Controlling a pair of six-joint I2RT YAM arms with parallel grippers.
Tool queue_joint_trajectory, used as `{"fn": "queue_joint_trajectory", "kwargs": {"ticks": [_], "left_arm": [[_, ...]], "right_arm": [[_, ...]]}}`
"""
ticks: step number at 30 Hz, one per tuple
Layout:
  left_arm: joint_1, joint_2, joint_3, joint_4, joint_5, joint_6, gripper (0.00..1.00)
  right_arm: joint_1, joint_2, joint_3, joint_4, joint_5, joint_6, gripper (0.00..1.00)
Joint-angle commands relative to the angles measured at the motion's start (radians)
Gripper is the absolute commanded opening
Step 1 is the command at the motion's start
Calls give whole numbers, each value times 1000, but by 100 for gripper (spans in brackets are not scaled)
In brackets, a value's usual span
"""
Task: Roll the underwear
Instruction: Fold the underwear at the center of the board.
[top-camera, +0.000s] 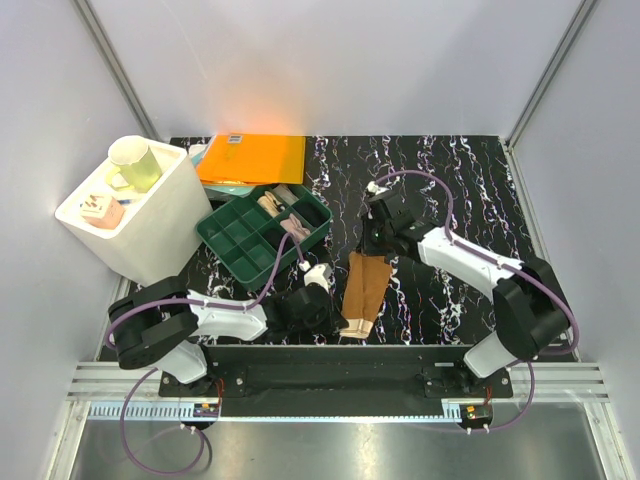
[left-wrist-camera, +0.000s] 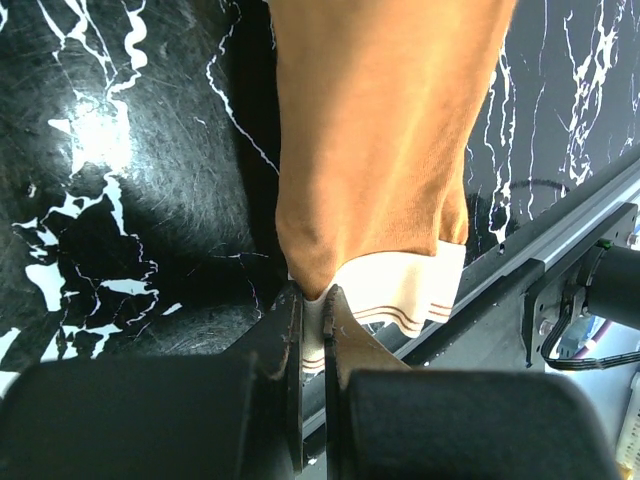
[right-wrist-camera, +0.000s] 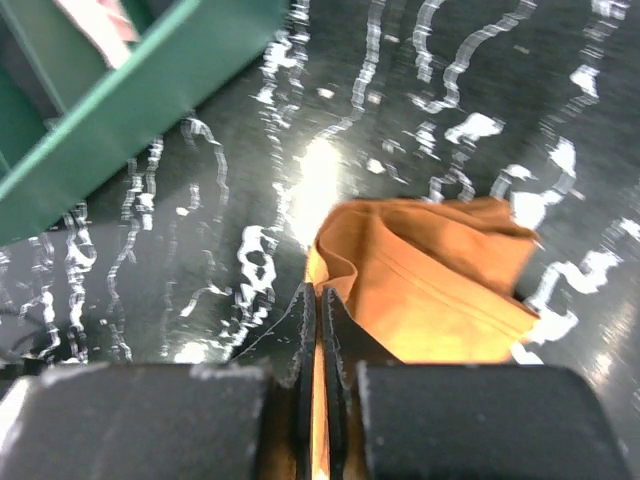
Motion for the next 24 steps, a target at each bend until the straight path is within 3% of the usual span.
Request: {"fn": "queue_joint_trajectory", "kwargs": {"ticks": [1, 12, 24], "left_arm": [[2, 8, -31, -152, -45, -2, 0], [2, 0, -48, -119, -17, 9, 0], [0, 23, -29, -87, 46, 81, 0]], "right_arm": [[-6, -49, -36, -80, 139, 28, 2], [-58, -91, -108, -111, 222, 40, 1], [-112, 18, -59, -93, 271, -41, 1]]}}
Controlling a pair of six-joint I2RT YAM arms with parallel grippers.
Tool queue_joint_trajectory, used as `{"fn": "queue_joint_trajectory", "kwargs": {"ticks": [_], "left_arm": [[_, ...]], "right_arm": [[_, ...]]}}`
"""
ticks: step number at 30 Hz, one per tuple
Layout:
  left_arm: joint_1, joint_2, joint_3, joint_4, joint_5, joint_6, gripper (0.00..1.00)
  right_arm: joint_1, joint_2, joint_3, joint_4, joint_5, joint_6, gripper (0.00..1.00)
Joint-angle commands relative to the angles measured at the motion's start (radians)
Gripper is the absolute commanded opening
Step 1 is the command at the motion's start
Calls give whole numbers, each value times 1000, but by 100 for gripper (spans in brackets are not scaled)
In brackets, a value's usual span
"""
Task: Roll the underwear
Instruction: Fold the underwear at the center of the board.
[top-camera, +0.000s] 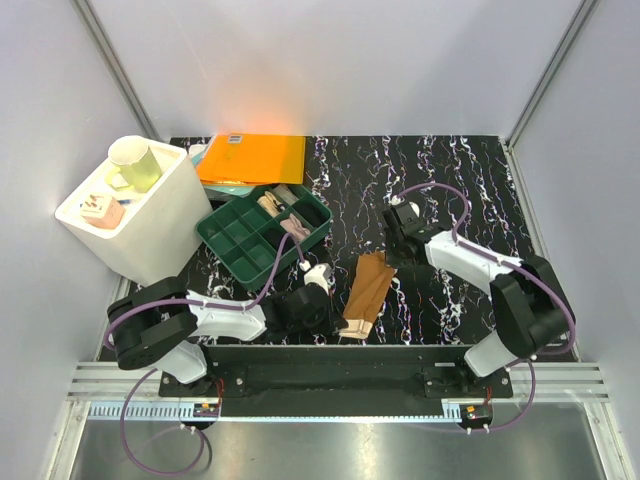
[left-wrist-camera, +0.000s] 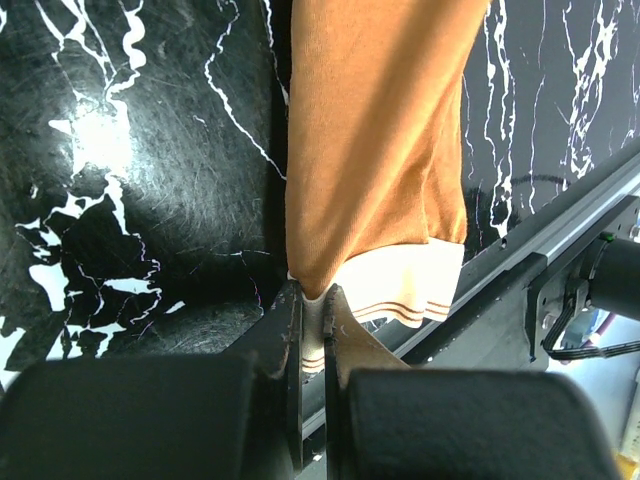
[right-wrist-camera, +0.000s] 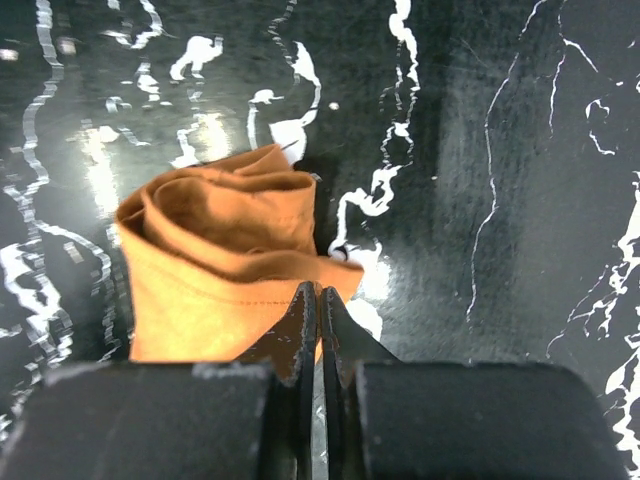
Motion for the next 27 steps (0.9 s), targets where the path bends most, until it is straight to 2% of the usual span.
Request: {"fn": "queue_joint_trajectory", "kwargs": {"ticks": [1, 4, 6, 7, 8, 9, 12, 13, 17, 19, 27], "left_arm": [[-1, 30, -19, -96, 33, 64, 0], [-1, 34, -11, -97, 36, 65, 0], [-1, 36, -8, -100, 37, 65, 0], [-1, 36, -2, -103, 37, 68, 0], [-1, 36, 3, -106, 37, 70, 0], [-1, 36, 12, -120, 34, 71, 0], [-1, 34, 30, -146, 30, 71, 0], [-1, 33, 34, -148, 30, 70, 0], [-1, 36, 41, -148, 30, 58, 0], [-1, 36, 47, -149, 31, 56, 0], [-1, 31, 50, -146, 34, 50, 0]], "right_arm": [[-27, 41, 52, 28, 75, -52, 1], [-39, 64, 58, 30, 95, -49, 1], [-42, 76, 57, 35, 89, -46, 7], [-42, 81, 56, 38, 80, -46, 11], [-42, 82, 58, 38, 59, -46, 25], [-42, 78, 57, 36, 46, -46, 32], [-42, 17, 40, 12, 2, -23, 49], [-42, -34, 29, 3, -18, -3, 52], [-33, -146, -69, 2, -196, 84, 61], [2, -201, -136, 7, -237, 155, 64], [163, -346, -327, 70, -261, 399, 68]]}}
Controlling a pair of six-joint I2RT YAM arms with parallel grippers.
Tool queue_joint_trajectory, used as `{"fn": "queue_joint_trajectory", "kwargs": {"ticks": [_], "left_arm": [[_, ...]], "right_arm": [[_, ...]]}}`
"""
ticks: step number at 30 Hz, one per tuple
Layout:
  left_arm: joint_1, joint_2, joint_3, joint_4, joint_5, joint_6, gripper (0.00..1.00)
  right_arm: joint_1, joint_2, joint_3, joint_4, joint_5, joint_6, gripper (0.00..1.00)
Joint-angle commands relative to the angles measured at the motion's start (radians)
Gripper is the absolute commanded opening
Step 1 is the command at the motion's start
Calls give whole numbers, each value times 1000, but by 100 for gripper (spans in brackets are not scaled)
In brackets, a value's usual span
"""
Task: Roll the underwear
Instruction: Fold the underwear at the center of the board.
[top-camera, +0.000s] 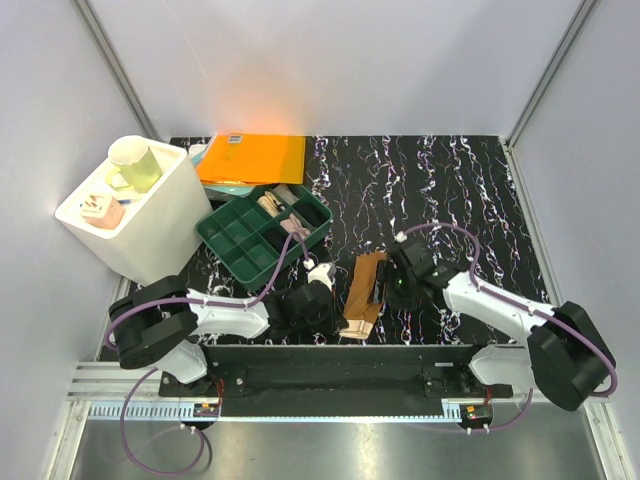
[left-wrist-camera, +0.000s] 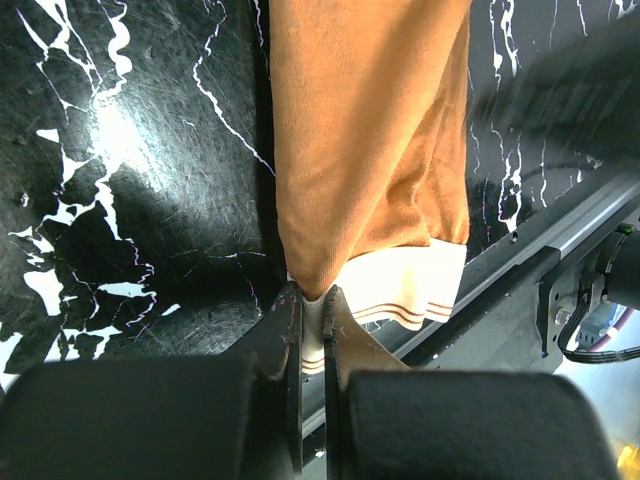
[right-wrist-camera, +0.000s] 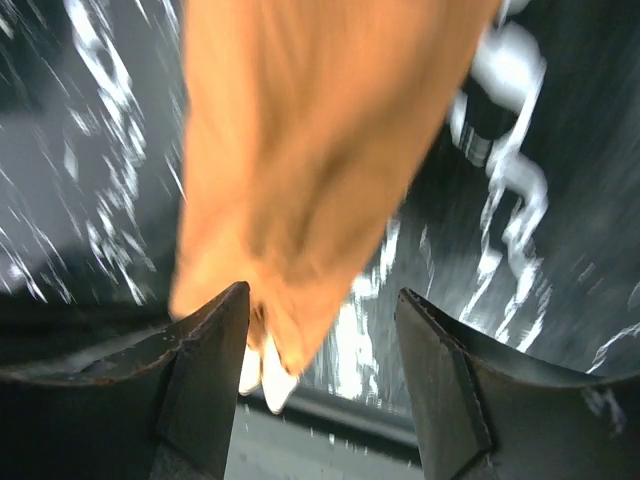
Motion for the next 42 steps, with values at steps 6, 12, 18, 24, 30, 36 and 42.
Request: {"fn": "queue_joint_trajectory", "kwargs": {"ticks": [6, 12, 18, 24, 30, 36, 42], "left_arm": [[-6, 22, 0, -70, 22, 10, 0], [-11, 21, 2, -70, 19, 10, 0], [-14, 19, 2, -70, 17, 9, 0], [-17, 19, 5, -71, 16, 10, 0], [-18, 1, 0, -73, 14, 4, 0], [-15, -79, -35, -73, -1, -25, 38], [17, -123, -104, 4, -4, -60, 57]], "right_arm": [[87, -86, -130, 131, -65, 235, 68], [109, -60, -139, 185, -75, 261, 69], [124, -26, -155, 204, -88, 267, 67], [132, -26, -187, 199, -77, 275, 42], [132, 9, -193, 202, -55, 261, 11], [133, 60, -207, 216, -45, 235, 0], [132, 63, -231, 233, -54, 235, 0]]}}
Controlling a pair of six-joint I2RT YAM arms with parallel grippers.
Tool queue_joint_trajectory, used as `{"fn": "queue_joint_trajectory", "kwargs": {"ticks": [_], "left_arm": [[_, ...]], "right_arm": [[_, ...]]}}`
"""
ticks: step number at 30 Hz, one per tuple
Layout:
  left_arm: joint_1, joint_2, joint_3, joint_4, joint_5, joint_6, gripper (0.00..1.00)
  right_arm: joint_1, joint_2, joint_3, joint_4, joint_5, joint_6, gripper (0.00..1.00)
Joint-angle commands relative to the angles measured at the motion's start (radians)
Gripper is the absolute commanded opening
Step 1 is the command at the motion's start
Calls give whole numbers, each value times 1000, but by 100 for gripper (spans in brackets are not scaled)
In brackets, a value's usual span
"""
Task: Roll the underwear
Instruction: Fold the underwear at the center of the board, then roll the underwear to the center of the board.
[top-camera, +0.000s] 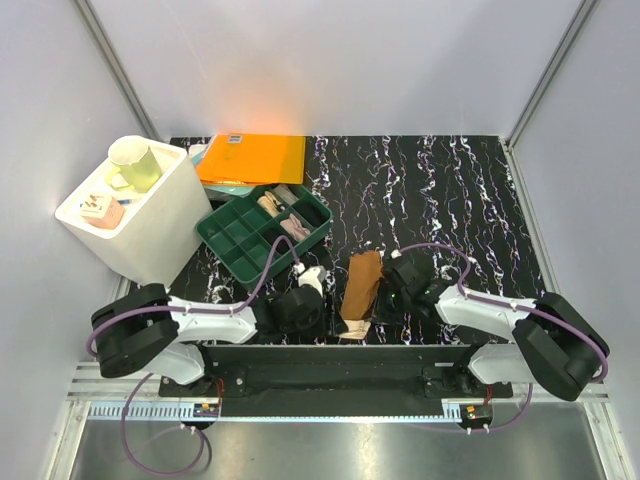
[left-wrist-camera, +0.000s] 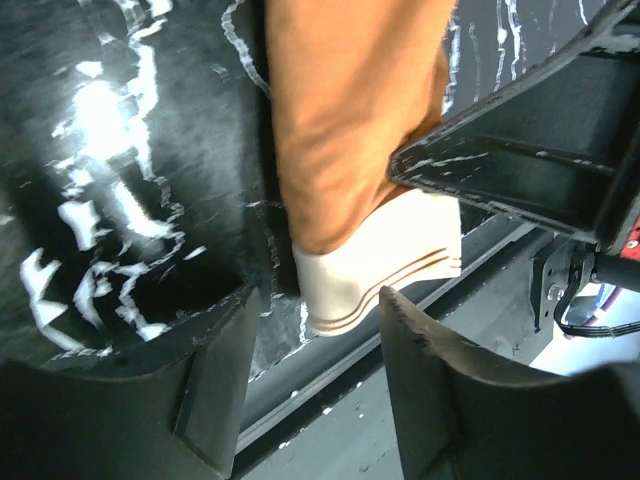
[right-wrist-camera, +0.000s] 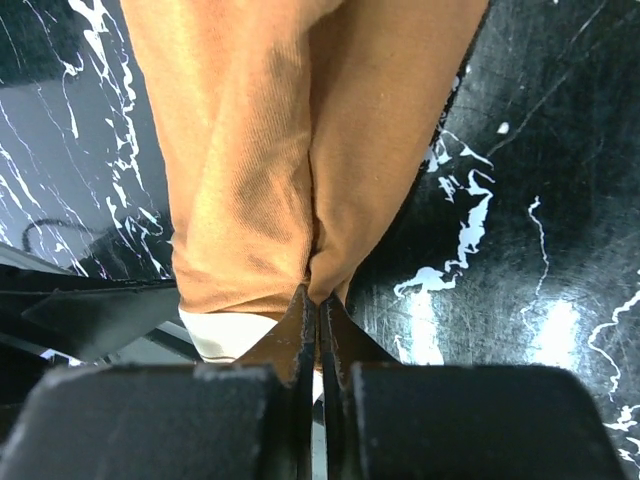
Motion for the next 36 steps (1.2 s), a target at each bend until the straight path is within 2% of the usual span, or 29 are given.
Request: {"fn": "queue_joint_trajectory", "kwargs": {"ticks": [1, 7, 10, 12, 14, 15, 16, 20, 23, 27, 36], "left_arm": [[22, -20, -55, 46, 4, -31, 57], [34, 54, -82, 204, 50, -60, 56], [36, 106, -78, 250, 77, -64, 51], [38, 143, -82, 296, 103, -72, 35], [42, 171, -85, 322, 123, -81, 13], [48, 175, -84, 324, 140, -84, 0], [60, 177, -84, 318, 148, -86, 0], [93, 134, -84, 200, 191, -71, 0], [111, 92, -50, 50, 226, -20, 0], [131, 60, 7, -104, 286, 44, 0], [199, 46, 8, -248, 407, 114, 0]], "right_arm": [[9, 27, -41, -14, 35, -26, 0], [9, 36, -58, 21, 11, -20, 0], [9, 36, -66, 23, 11, -18, 0], [9, 27, -64, 26, 5, -24, 0], [8, 15, -58, 24, -3, -49, 1], [9, 7, -55, 26, -7, -64, 5], [9, -14, -51, 18, -12, -104, 20], [9, -85, 17, -54, -32, -227, 52], [20, -145, 73, -105, -32, -325, 61], [121, -200, 124, -118, 17, -434, 69], [412, -168, 134, 12, 252, -563, 72]]}}
